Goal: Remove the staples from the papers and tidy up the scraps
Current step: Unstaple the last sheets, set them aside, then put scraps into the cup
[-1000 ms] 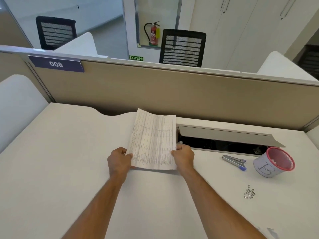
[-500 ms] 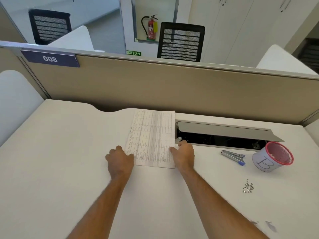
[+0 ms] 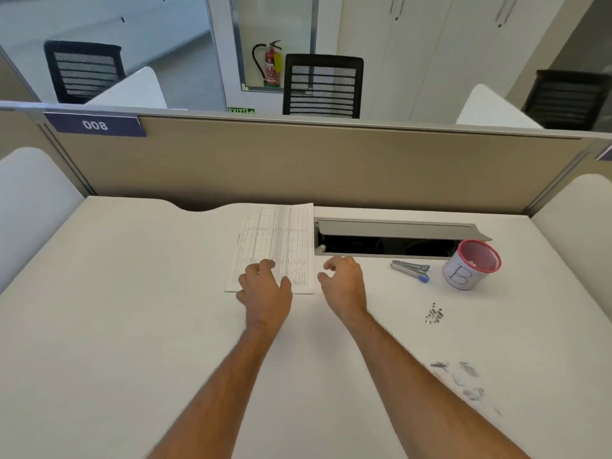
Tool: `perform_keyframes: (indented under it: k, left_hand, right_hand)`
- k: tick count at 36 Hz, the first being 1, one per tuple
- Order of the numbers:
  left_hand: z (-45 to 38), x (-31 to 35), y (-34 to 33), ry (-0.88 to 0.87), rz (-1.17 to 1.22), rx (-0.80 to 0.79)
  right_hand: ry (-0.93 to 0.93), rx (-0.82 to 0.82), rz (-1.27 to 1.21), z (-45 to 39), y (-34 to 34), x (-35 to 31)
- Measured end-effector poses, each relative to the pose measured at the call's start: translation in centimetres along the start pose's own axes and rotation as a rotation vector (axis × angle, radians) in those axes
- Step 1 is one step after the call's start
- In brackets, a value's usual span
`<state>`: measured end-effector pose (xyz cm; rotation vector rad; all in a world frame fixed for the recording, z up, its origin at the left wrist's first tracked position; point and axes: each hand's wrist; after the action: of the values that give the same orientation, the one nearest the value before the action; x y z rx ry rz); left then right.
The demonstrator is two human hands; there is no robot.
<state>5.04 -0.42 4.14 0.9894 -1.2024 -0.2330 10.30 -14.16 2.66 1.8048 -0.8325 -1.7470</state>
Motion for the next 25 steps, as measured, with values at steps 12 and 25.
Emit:
perform_keyframes:
  k: [12, 25]
  left_hand:
    - [9.3, 3.6, -4.4, -0.136, 0.08, -0.231]
    - [17.4, 5.6, -10.5, -0.218, 0.004, -0.607]
  right_hand:
    - [-0.123, -0.021, 0.102, 5.5, 6.8, 6.6]
    - [-0.45, 0.081, 0.024, 10.7, 16.2, 16.8]
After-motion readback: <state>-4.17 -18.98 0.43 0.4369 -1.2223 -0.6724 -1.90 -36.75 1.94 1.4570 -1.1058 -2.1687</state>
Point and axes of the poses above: each hand's wrist, its own z-axis away from the middle knuckle, its own y-axis out of the back of the hand, x = y × z, and after that the axes turned 2 degrees about x, right-handed
